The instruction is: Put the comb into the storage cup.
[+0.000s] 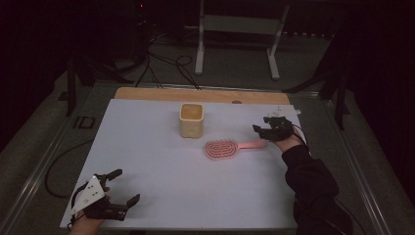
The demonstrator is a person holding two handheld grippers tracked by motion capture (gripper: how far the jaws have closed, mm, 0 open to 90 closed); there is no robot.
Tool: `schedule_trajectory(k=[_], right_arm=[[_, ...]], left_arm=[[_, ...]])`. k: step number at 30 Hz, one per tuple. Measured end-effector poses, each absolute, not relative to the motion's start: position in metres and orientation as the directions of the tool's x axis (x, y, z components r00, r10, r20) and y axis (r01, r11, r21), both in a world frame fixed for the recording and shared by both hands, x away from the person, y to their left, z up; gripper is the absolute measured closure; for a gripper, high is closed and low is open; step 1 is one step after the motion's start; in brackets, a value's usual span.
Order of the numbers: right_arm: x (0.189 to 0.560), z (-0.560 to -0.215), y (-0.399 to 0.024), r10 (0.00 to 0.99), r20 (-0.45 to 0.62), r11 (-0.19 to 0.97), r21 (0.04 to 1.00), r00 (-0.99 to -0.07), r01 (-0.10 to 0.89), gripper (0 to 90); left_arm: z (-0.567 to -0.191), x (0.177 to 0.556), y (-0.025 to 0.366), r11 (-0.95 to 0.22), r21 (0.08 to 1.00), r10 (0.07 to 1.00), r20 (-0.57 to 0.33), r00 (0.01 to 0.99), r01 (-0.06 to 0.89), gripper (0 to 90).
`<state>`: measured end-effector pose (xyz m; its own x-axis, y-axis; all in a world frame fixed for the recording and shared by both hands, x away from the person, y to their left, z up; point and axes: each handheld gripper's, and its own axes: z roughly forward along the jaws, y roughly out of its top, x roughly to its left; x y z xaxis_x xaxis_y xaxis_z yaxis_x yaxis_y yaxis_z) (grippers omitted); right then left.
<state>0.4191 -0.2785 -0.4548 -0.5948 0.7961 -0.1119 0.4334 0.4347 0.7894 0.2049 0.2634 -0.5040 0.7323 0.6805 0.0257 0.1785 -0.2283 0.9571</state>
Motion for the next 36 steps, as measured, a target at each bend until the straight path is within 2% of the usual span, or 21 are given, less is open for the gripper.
schedule_trajectory(k=[6,7,14,20,36], right_arm=[[0.422,-0.462,-0.278,0.803,-0.126,0.452,0.765,-0.582,0.459,54.4],[0.423,-0.465,-0.277,0.805,-0.128,0.457,0.756,-0.58,0.468,60.6],[0.426,-0.476,-0.275,0.801,-0.141,0.49,0.713,-0.582,0.501,78.3],[0.43,-0.481,-0.272,0.79,-0.152,0.521,0.677,-0.595,0.519,89.3],[0.437,-0.494,-0.261,0.756,-0.147,0.585,0.589,-0.638,0.558,90.0]], left_arm=[[-0.504,0.205,0.263,-0.228,0.957,0.679,0.025,0.734,0.178,0.0],[-0.504,0.205,0.263,-0.228,0.957,0.679,0.026,0.734,0.178,0.0],[-0.504,0.205,0.264,-0.223,0.958,0.679,0.02,0.734,0.18,0.0],[-0.504,0.206,0.264,-0.224,0.958,0.678,0.019,0.735,0.182,0.0],[-0.505,0.206,0.263,-0.226,0.957,0.673,0.019,0.739,0.181,0.0]])
